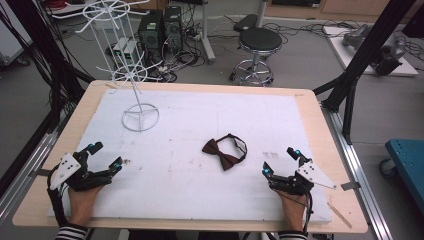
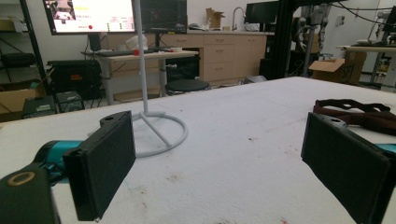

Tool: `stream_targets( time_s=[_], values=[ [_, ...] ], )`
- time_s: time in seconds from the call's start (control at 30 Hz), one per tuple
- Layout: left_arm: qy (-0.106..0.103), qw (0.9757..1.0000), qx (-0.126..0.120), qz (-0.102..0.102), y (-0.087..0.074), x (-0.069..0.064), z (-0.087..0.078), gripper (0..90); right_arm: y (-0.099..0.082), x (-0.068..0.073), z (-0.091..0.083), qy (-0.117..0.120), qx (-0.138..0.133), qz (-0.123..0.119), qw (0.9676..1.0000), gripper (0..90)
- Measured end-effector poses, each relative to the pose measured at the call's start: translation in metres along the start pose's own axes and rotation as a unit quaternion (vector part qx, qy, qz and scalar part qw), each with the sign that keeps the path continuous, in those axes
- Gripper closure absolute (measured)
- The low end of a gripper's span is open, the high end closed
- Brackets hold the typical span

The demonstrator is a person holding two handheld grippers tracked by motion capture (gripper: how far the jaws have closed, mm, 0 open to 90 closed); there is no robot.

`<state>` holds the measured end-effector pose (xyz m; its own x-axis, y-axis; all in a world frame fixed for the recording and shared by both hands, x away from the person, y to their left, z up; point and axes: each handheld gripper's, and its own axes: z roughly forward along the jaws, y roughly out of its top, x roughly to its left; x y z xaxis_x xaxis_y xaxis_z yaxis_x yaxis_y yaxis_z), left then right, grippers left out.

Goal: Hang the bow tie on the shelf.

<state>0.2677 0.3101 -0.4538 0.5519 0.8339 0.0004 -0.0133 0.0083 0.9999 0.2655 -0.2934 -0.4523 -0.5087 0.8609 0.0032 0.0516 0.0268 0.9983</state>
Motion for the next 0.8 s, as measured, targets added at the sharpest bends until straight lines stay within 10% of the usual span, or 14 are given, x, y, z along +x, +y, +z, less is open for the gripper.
stream_targets(
  time_s=[0.8],
  values=[
    [-0.001,1.0000,-0.001,-0.003,0.0000,0.0004,-0.0003,10.3,0.0020,0.0002,0.0018,-0.008,0.010,-0.002,0.9999,0.6]
  ],
)
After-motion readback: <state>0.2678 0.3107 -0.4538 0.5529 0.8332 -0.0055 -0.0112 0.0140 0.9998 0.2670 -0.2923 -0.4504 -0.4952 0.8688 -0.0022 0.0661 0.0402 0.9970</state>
